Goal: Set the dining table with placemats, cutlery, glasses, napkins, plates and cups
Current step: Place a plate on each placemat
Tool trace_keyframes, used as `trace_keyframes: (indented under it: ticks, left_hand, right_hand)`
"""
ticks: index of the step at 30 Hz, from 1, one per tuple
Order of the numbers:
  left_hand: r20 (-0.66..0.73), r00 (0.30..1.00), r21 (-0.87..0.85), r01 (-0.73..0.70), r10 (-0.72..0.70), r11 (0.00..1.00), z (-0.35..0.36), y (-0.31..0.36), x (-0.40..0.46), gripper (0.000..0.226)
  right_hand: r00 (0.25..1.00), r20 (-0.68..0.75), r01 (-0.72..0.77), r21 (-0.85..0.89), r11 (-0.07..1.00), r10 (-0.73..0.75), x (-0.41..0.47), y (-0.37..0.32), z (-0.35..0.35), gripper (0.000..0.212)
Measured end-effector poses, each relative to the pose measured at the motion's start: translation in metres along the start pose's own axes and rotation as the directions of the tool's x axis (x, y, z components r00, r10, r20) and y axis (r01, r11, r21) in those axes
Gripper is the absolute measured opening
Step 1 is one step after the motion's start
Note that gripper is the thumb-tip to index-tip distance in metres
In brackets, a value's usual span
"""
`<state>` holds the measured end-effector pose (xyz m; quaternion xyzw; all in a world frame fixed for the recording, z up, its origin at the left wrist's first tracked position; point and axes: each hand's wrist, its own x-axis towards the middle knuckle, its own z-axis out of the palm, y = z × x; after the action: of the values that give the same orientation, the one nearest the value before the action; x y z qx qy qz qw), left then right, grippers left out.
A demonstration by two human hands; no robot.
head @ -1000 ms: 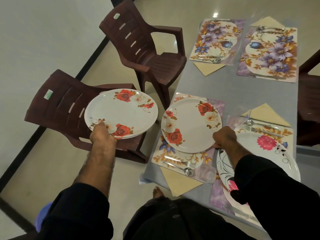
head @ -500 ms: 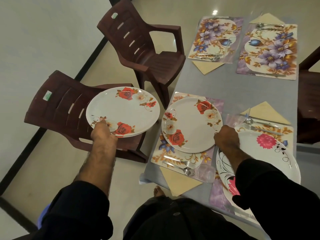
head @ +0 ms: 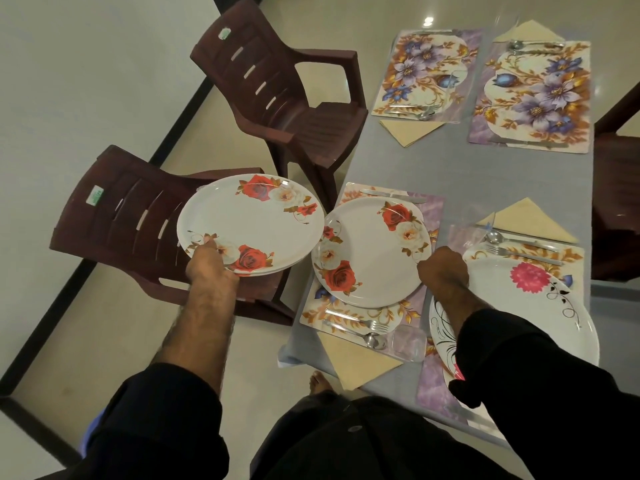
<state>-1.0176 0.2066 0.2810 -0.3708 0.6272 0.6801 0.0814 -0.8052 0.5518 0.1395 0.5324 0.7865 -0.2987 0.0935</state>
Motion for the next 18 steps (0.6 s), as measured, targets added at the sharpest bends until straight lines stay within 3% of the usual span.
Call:
trace_keyframes:
  ticks: [4,9,18]
  left_hand:
    - [-0.017,1.000,0.019,0.013,-0.012,1.000,-0.001,0.002,-0.005,0.032]
    - [-0.022,1.000,-0.019,-0.020,0.020,1.000,0.000,0.002,-0.012,0.038]
    - [-0.037,0.999,0.008,-0.019,0.019,1.000,0.002,0.005,-0.013,0.039]
  right_hand:
    - [0.998,-0.003,-0.059,0.049,0.997,0.059,0.013,0.000,-0.009,0.032]
    - [0.999,0.035,-0.008,0.010,1.000,0.007,0.012,-0.009,-0.004,0.047]
    - [0.996,-0.006,-0.083,0.031,0.996,0.084,0.016,0.003,-0.002,0.036]
